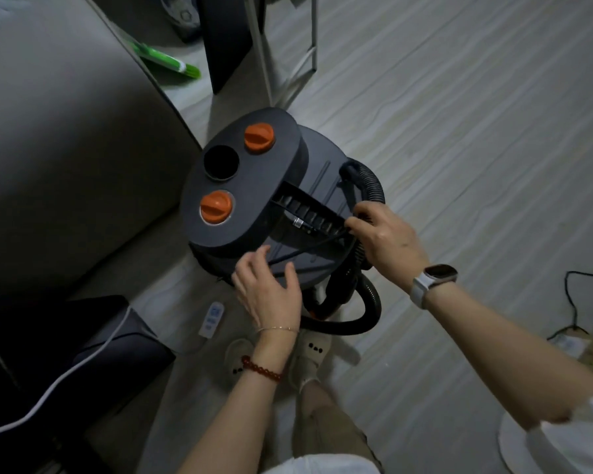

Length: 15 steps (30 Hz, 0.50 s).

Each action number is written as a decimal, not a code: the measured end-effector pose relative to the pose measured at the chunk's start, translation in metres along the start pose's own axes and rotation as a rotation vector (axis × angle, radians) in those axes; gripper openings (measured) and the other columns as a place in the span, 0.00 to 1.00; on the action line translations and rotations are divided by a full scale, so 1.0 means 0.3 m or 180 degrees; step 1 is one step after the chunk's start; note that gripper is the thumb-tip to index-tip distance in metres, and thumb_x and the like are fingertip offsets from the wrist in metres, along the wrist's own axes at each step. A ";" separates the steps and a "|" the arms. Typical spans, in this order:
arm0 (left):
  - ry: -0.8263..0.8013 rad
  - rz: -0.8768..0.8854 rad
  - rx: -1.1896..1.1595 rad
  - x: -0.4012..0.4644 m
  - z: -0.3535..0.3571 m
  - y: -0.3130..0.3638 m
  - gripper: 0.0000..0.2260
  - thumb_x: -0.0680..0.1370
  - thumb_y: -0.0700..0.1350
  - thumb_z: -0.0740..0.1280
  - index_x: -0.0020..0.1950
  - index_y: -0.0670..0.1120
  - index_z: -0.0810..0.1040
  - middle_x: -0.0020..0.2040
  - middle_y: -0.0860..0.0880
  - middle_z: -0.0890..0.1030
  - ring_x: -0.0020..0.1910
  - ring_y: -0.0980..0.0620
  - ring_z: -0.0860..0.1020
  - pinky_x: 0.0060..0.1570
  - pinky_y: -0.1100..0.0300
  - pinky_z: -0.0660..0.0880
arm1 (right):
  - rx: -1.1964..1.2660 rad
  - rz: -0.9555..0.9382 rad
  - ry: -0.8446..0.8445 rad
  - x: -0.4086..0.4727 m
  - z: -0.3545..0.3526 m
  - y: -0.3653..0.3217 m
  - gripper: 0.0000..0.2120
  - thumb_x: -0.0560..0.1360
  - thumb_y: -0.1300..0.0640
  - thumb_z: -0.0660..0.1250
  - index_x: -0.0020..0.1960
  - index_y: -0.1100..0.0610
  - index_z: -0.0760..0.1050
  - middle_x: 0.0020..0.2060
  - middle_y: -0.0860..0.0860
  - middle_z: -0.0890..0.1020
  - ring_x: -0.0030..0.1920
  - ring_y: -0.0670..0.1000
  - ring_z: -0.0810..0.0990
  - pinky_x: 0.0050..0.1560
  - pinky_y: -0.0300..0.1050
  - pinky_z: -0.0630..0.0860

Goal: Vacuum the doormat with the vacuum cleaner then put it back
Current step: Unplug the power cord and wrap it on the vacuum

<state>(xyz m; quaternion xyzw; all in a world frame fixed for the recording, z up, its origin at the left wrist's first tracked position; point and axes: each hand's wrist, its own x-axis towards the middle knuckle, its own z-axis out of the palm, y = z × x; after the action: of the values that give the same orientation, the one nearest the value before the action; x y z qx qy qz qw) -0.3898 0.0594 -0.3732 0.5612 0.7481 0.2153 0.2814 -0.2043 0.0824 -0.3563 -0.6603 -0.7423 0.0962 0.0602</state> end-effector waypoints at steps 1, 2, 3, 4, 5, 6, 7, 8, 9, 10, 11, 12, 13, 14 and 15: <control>-0.0014 0.0602 0.0453 0.002 0.018 -0.022 0.16 0.72 0.44 0.70 0.59 0.44 0.76 0.57 0.42 0.75 0.56 0.42 0.73 0.55 0.47 0.70 | 0.0084 -0.0065 -0.0113 -0.012 0.020 0.019 0.08 0.70 0.64 0.68 0.50 0.60 0.79 0.50 0.61 0.79 0.46 0.60 0.80 0.31 0.45 0.75; -0.0068 0.1124 0.0798 0.005 0.041 -0.054 0.15 0.72 0.46 0.69 0.57 0.45 0.78 0.54 0.43 0.78 0.54 0.42 0.75 0.53 0.44 0.72 | 0.0181 -0.0100 -0.0214 -0.030 0.039 0.035 0.09 0.73 0.61 0.63 0.50 0.59 0.79 0.52 0.61 0.78 0.48 0.61 0.80 0.32 0.46 0.76; -0.0126 0.1509 0.0985 0.010 0.059 -0.085 0.13 0.72 0.46 0.67 0.55 0.46 0.80 0.50 0.44 0.80 0.50 0.42 0.78 0.49 0.44 0.75 | 0.0293 -0.0113 -0.0298 -0.050 0.058 0.051 0.11 0.75 0.58 0.60 0.50 0.59 0.79 0.53 0.61 0.78 0.48 0.61 0.80 0.33 0.47 0.77; -0.0206 0.1730 0.1002 0.012 0.071 -0.113 0.10 0.71 0.44 0.68 0.51 0.45 0.81 0.45 0.44 0.80 0.45 0.43 0.79 0.45 0.46 0.77 | 0.0423 -0.0085 -0.0347 -0.070 0.078 0.066 0.14 0.75 0.55 0.58 0.50 0.60 0.79 0.53 0.62 0.78 0.48 0.61 0.80 0.34 0.48 0.79; -0.0290 0.1826 0.0925 0.012 0.078 -0.133 0.08 0.70 0.41 0.69 0.48 0.44 0.82 0.42 0.44 0.80 0.43 0.45 0.78 0.41 0.49 0.77 | 0.0593 0.0077 -0.0332 -0.087 0.101 0.077 0.14 0.76 0.56 0.58 0.49 0.62 0.80 0.54 0.62 0.78 0.48 0.61 0.80 0.38 0.50 0.80; -0.0317 0.1918 0.0852 0.012 0.082 -0.145 0.07 0.69 0.38 0.68 0.46 0.44 0.82 0.41 0.45 0.79 0.42 0.47 0.75 0.39 0.53 0.75 | 0.0805 0.0392 -0.0257 -0.099 0.119 0.085 0.12 0.76 0.58 0.60 0.49 0.63 0.80 0.54 0.63 0.77 0.49 0.61 0.80 0.43 0.52 0.81; -0.0322 0.1984 0.0819 0.014 0.088 -0.151 0.08 0.69 0.37 0.65 0.44 0.44 0.82 0.39 0.45 0.79 0.42 0.49 0.71 0.38 0.54 0.72 | 0.1081 0.0833 -0.0146 -0.107 0.136 0.091 0.10 0.76 0.61 0.62 0.50 0.64 0.80 0.55 0.63 0.77 0.51 0.61 0.80 0.50 0.53 0.79; -0.0309 0.2031 0.0817 0.018 0.092 -0.154 0.09 0.69 0.36 0.63 0.44 0.43 0.81 0.39 0.45 0.79 0.42 0.50 0.69 0.38 0.56 0.69 | 0.1400 0.1267 -0.0063 -0.109 0.148 0.095 0.10 0.76 0.63 0.63 0.52 0.65 0.79 0.57 0.62 0.76 0.54 0.60 0.78 0.56 0.53 0.77; -0.0307 0.2032 0.0822 0.023 0.095 -0.153 0.09 0.67 0.33 0.64 0.43 0.43 0.80 0.39 0.44 0.78 0.41 0.50 0.67 0.38 0.56 0.68 | 0.1675 0.1585 -0.0060 -0.105 0.156 0.092 0.11 0.76 0.64 0.63 0.56 0.66 0.77 0.58 0.62 0.76 0.58 0.60 0.77 0.61 0.53 0.74; -0.0313 0.2012 0.0815 0.026 0.097 -0.151 0.11 0.65 0.30 0.67 0.43 0.42 0.80 0.38 0.44 0.78 0.41 0.50 0.67 0.37 0.54 0.70 | 0.1826 0.1757 -0.0129 -0.097 0.161 0.086 0.13 0.76 0.64 0.62 0.59 0.67 0.75 0.59 0.62 0.76 0.61 0.60 0.75 0.65 0.53 0.71; -0.0326 0.1996 0.0816 0.029 0.096 -0.147 0.13 0.63 0.28 0.71 0.43 0.41 0.80 0.38 0.43 0.78 0.41 0.50 0.66 0.34 0.53 0.71 | 0.1868 0.1832 -0.0220 -0.091 0.166 0.078 0.15 0.76 0.64 0.62 0.62 0.66 0.73 0.61 0.62 0.75 0.63 0.60 0.73 0.67 0.51 0.67; -0.0348 0.2007 0.0826 0.031 0.094 -0.146 0.15 0.61 0.27 0.72 0.43 0.41 0.79 0.38 0.43 0.77 0.40 0.50 0.66 0.33 0.53 0.71 | 0.1817 0.1843 -0.0289 -0.086 0.172 0.068 0.16 0.77 0.63 0.61 0.64 0.66 0.72 0.63 0.61 0.74 0.65 0.59 0.71 0.69 0.48 0.64; -0.0373 0.2046 0.0848 0.029 0.090 -0.145 0.15 0.61 0.27 0.73 0.43 0.41 0.79 0.37 0.43 0.77 0.40 0.50 0.66 0.32 0.53 0.71 | 0.1686 0.1822 -0.0317 -0.084 0.178 0.059 0.17 0.77 0.62 0.62 0.65 0.65 0.71 0.64 0.60 0.73 0.66 0.59 0.69 0.69 0.47 0.62; -0.0396 0.2105 0.0882 0.026 0.086 -0.143 0.16 0.61 0.28 0.74 0.43 0.41 0.78 0.37 0.43 0.76 0.39 0.50 0.66 0.32 0.54 0.71 | 0.1497 0.1771 -0.0301 -0.084 0.184 0.053 0.18 0.77 0.61 0.62 0.66 0.63 0.71 0.64 0.60 0.73 0.66 0.59 0.68 0.69 0.48 0.63; -0.0413 0.2153 0.0915 0.023 0.083 -0.140 0.16 0.61 0.28 0.74 0.44 0.42 0.78 0.36 0.43 0.76 0.39 0.49 0.65 0.32 0.54 0.70 | 0.1282 0.1726 -0.0301 -0.088 0.190 0.047 0.19 0.77 0.59 0.62 0.67 0.62 0.70 0.65 0.60 0.71 0.67 0.60 0.66 0.68 0.52 0.64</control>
<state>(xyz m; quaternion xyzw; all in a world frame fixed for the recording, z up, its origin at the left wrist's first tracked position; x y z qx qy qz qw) -0.4049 0.0544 -0.4201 0.8228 0.5236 0.1527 0.1596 -0.1999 0.0543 -0.4138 -0.8033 -0.5078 0.2840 0.1272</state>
